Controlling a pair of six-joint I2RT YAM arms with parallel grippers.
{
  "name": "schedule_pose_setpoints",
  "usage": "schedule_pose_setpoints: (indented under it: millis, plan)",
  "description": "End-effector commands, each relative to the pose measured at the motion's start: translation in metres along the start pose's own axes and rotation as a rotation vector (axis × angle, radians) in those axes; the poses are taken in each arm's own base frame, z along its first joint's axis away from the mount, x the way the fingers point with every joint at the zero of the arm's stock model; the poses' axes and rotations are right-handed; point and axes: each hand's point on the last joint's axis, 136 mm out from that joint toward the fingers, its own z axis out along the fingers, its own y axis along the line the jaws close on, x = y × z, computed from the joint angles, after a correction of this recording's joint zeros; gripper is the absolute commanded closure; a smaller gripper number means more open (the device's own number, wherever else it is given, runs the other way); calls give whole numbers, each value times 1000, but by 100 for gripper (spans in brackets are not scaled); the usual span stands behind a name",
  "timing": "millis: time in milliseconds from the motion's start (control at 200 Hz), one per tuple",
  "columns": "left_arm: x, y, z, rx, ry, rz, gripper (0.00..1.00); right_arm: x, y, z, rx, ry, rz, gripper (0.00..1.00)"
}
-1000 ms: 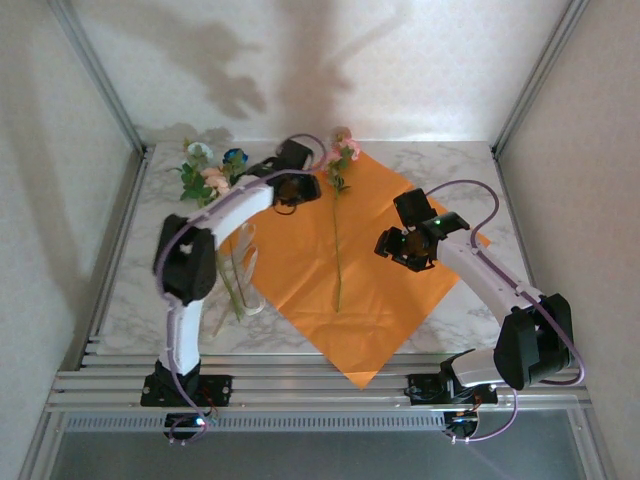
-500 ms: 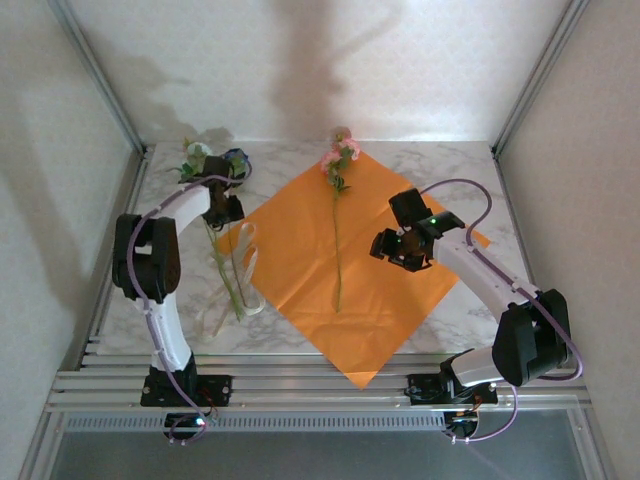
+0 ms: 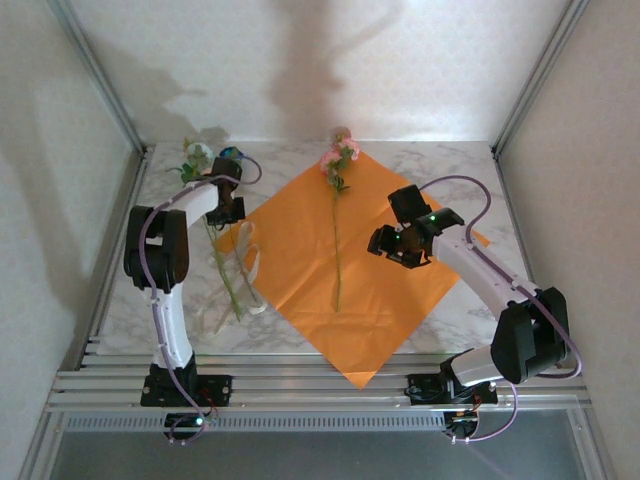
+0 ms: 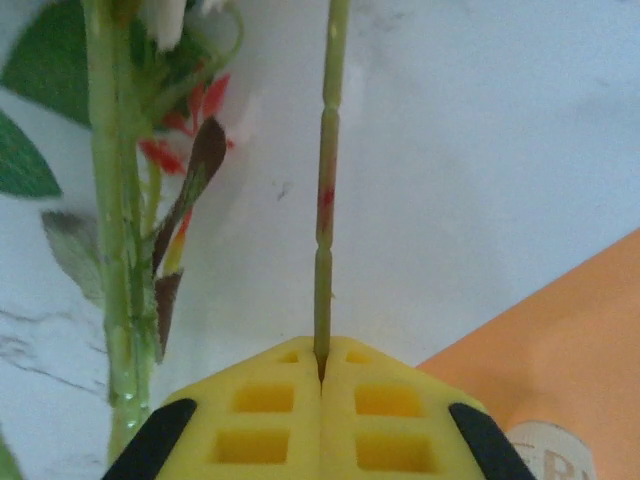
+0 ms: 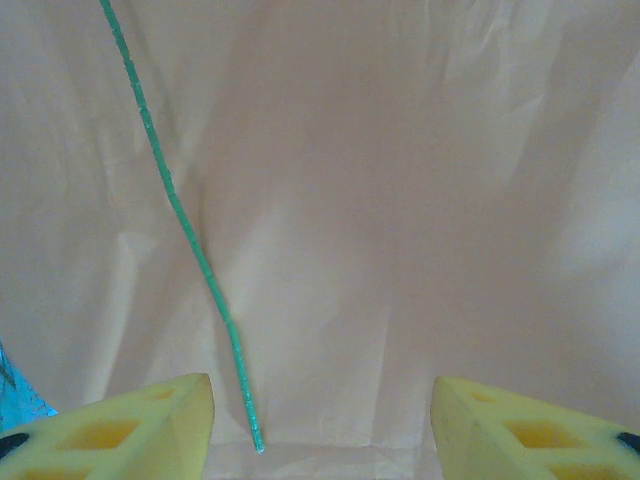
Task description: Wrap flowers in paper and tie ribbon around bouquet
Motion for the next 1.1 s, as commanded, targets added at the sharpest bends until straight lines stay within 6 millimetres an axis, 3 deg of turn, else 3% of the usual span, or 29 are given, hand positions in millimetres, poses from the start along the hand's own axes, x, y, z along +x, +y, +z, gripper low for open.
schedule_pose_setpoints:
  millis: [0, 215, 330, 470, 596, 716, 841, 896, 961, 1096]
  plan:
    - [-25, 0, -46, -98, -109, 113, 100, -1, 6, -1, -7, 9, -7, 40]
    - [-38, 2, -106, -199, -224, 91, 100, -5, 7, 6, 4, 14, -10, 40]
    - [-57, -18, -151, -88, -304, 24, 100, -4, 5, 28, 8, 71, 20, 40]
    - [-71, -78, -197, 131, -368, 83, 100, -8, 4, 46, 6, 92, 59, 42]
    - [-67, -143, -220, 349, -383, 146, 100, -11, -6, 58, 35, 109, 94, 58]
    - [-59, -211, -216, 561, -347, 113, 100, -9, -18, 64, 77, 133, 116, 72]
    - [-47, -284, -206, 693, -342, 123, 100, -5, -32, 68, 127, 159, 138, 74]
    - [-41, -311, -191, 731, -312, 121, 100, -4, -37, 71, 142, 166, 141, 75]
    - [-33, -335, -174, 742, -286, 123, 100, -3, -40, 75, 154, 175, 144, 75]
    - [-18, -356, -123, 723, -191, 66, 100, 0, -45, 81, 183, 193, 156, 77]
